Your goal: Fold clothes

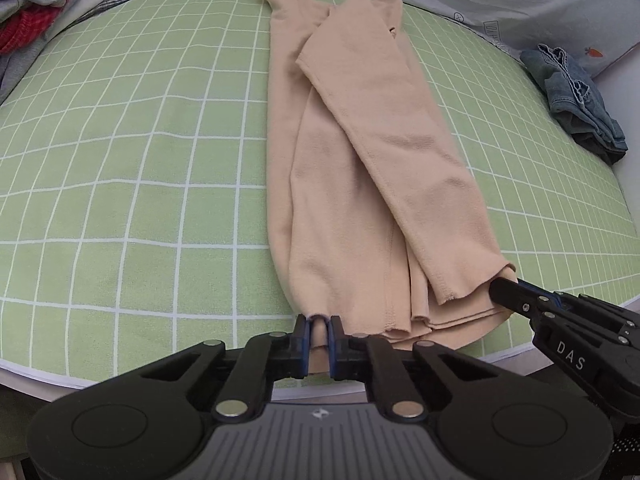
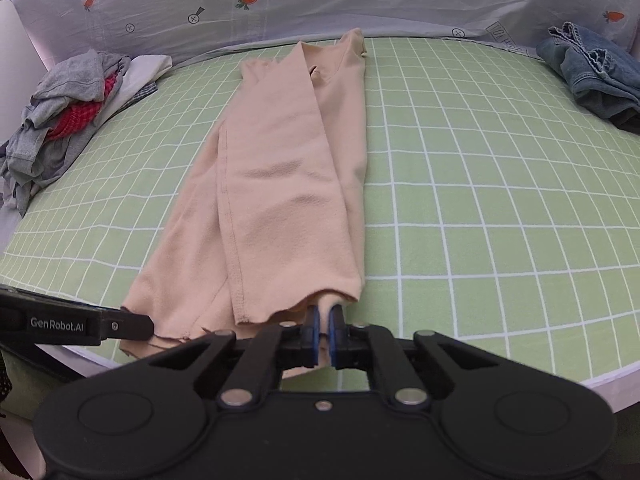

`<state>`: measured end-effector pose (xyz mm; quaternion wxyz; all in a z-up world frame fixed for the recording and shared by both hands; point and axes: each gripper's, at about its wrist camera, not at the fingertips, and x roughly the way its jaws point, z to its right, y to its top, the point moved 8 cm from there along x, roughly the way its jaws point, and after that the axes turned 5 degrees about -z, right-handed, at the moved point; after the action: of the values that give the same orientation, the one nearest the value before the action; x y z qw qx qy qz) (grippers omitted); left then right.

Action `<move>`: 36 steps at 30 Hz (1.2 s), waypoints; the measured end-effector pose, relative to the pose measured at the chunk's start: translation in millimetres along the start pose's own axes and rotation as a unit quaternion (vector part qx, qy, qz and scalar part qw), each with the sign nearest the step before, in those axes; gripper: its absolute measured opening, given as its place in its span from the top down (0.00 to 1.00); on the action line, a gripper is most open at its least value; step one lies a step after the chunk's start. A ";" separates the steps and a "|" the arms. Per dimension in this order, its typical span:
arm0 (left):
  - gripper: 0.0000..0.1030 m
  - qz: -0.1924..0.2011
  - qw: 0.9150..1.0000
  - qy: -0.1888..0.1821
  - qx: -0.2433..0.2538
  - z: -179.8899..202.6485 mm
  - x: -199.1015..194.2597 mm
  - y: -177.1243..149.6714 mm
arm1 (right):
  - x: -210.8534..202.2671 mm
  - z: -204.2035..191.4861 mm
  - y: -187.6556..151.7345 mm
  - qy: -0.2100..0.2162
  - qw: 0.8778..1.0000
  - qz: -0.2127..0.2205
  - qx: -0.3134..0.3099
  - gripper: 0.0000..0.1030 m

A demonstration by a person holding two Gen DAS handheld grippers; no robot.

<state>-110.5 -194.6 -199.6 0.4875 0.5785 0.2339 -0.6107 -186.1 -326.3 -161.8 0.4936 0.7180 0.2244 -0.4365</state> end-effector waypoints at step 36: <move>0.95 0.171 0.983 -0.018 -0.066 -7.4 -2.1 308.6 | 90.3 27.2 275.0 0.021 0.991 0.129 0.007 0.96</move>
<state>160.0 -315.9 -113.3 0.6264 0.5655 0.1627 -0.5113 56.7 -474.0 -100.9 0.5361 0.7532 0.1372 -0.3556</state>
